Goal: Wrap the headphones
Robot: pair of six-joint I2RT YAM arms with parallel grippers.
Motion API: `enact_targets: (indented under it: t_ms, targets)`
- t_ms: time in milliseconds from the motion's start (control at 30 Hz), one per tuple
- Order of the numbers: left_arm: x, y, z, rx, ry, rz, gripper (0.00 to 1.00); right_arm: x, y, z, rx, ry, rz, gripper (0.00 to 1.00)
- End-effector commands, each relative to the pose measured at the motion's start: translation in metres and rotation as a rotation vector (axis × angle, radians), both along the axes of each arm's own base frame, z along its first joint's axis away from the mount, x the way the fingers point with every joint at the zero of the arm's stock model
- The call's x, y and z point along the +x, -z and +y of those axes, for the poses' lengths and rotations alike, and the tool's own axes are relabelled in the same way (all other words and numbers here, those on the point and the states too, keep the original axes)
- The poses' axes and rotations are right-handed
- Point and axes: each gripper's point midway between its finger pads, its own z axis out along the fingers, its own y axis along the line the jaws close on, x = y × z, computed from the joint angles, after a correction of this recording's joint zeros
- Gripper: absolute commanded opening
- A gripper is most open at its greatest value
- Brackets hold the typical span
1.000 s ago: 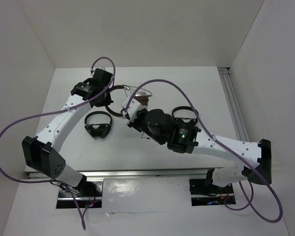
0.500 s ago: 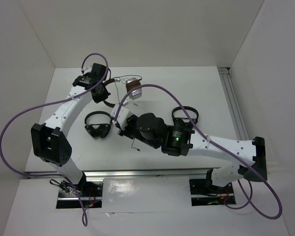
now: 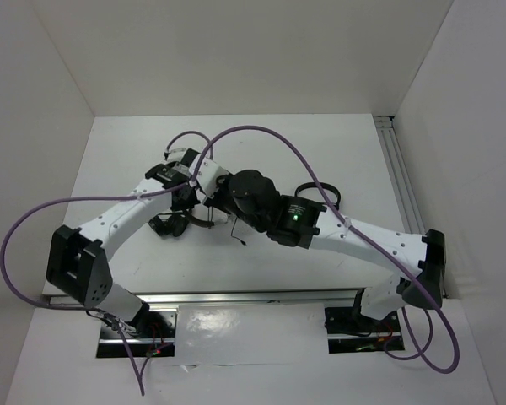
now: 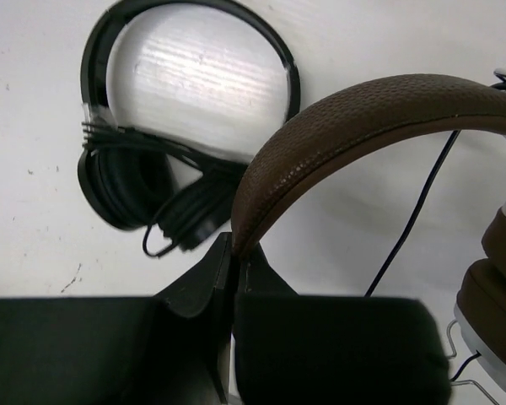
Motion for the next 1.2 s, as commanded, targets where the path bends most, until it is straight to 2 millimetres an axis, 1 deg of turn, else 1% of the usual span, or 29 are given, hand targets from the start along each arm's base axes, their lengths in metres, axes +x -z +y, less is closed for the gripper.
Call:
enact_targets:
  t_ms: [0, 67, 133, 167, 200, 233, 267, 300, 333, 367, 400, 433, 500, 533, 567, 600, 633, 667, 700, 733, 800, 833, 900, 933, 1033, 1067, 1100, 1133, 1167]
  targets:
    - [-0.007, -0.033, -0.004, 0.006, 0.034, -0.145, 0.00, 0.010, -0.037, -0.002, 0.029, 0.019, -0.079, 0.00]
    - [-0.018, -0.034, -0.003, 0.015, 0.051, -0.149, 0.00, 0.013, -0.038, -0.006, 0.008, 0.037, -0.101, 0.00]
    - [-0.030, -0.035, -0.010, 0.014, 0.099, -0.156, 0.00, 0.019, -0.039, -0.012, -0.004, 0.066, -0.113, 0.00]
    - [-0.038, -0.042, -0.013, -0.014, 0.120, -0.167, 0.00, 0.020, -0.043, -0.017, 0.003, 0.085, -0.119, 0.00]
    - [-0.041, -0.046, -0.016, -0.019, 0.148, -0.175, 0.00, 0.021, -0.043, -0.021, -0.006, 0.094, -0.127, 0.00]
    - [-0.046, -0.047, -0.015, -0.002, 0.181, -0.168, 0.00, 0.025, -0.043, -0.025, -0.008, 0.112, -0.128, 0.00]
    - [-0.051, -0.047, -0.018, 0.000, 0.209, -0.171, 0.00, 0.024, -0.044, -0.029, -0.006, 0.121, -0.131, 0.00]
    - [-0.057, -0.054, -0.018, -0.007, 0.236, -0.181, 0.00, 0.023, -0.051, -0.034, 0.003, 0.121, -0.142, 0.00]
    - [-0.060, -0.054, -0.017, 0.003, 0.268, -0.174, 0.00, 0.025, -0.053, -0.038, 0.014, 0.131, -0.147, 0.00]
    - [-0.064, -0.055, -0.019, 0.006, 0.299, -0.167, 0.00, 0.025, -0.049, -0.038, 0.005, 0.130, -0.144, 0.00]
    - [-0.069, -0.055, -0.026, -0.006, 0.348, -0.160, 0.00, 0.029, -0.058, -0.046, 0.019, 0.151, -0.161, 0.00]
    - [-0.071, -0.055, -0.023, 0.016, 0.377, -0.156, 0.00, 0.032, -0.062, -0.052, 0.027, 0.164, -0.164, 0.00]
    - [-0.076, -0.054, -0.032, 0.015, 0.450, -0.140, 0.00, 0.035, -0.066, -0.055, 0.027, 0.172, -0.175, 0.00]
    - [-0.076, -0.054, -0.032, 0.024, 0.463, -0.138, 0.00, 0.035, -0.073, -0.056, 0.028, 0.172, -0.184, 0.00]
    - [-0.077, -0.051, -0.035, 0.042, 0.495, -0.124, 0.00, 0.040, -0.070, -0.059, 0.003, 0.188, -0.188, 0.00]
    - [-0.082, -0.050, -0.038, 0.047, 0.516, -0.113, 0.00, 0.042, -0.075, -0.063, 0.003, 0.209, -0.200, 0.00]
    - [-0.083, -0.053, -0.037, 0.066, 0.525, -0.116, 0.00, 0.048, -0.078, -0.067, -0.012, 0.231, -0.213, 0.00]
    - [-0.086, -0.053, -0.042, 0.065, 0.546, -0.117, 0.00, 0.052, -0.082, -0.073, -0.015, 0.259, -0.224, 0.00]
    - [-0.086, -0.053, -0.043, 0.077, 0.559, -0.120, 0.00, 0.056, -0.083, -0.078, -0.025, 0.279, -0.230, 0.00]
    - [-0.087, -0.056, -0.042, 0.080, 0.568, -0.128, 0.00, 0.065, -0.083, -0.088, -0.044, 0.312, -0.241, 0.00]
    - [-0.093, -0.056, -0.047, 0.086, 0.612, -0.130, 0.00, 0.074, -0.093, -0.102, -0.044, 0.361, -0.257, 0.00]
    - [-0.095, -0.058, -0.048, 0.086, 0.627, -0.139, 0.00, 0.080, -0.090, -0.105, -0.064, 0.373, -0.260, 0.00]
    - [-0.100, -0.060, -0.055, 0.073, 0.661, -0.145, 0.00, 0.090, -0.094, -0.118, -0.072, 0.409, -0.270, 0.00]
    - [-0.103, -0.059, -0.055, 0.077, 0.671, -0.136, 0.00, 0.096, -0.093, -0.118, -0.084, 0.416, -0.279, 0.00]
    - [-0.108, -0.055, -0.059, 0.088, 0.696, -0.116, 0.00, 0.103, -0.101, -0.125, -0.083, 0.460, -0.309, 0.00]
    - [-0.108, -0.056, -0.062, 0.083, 0.713, -0.111, 0.00, 0.112, -0.097, -0.124, -0.108, 0.478, -0.323, 0.00]
    - [-0.112, -0.054, -0.069, 0.060, 0.740, -0.100, 0.00, 0.114, -0.095, -0.122, -0.116, 0.477, -0.328, 0.00]
    - [-0.113, -0.054, -0.070, 0.058, 0.753, -0.095, 0.00, 0.121, -0.088, -0.122, -0.135, 0.488, -0.320, 0.00]
    - [-0.115, -0.057, -0.074, 0.046, 0.767, -0.100, 0.00, 0.128, -0.088, -0.124, -0.135, 0.491, -0.320, 0.00]
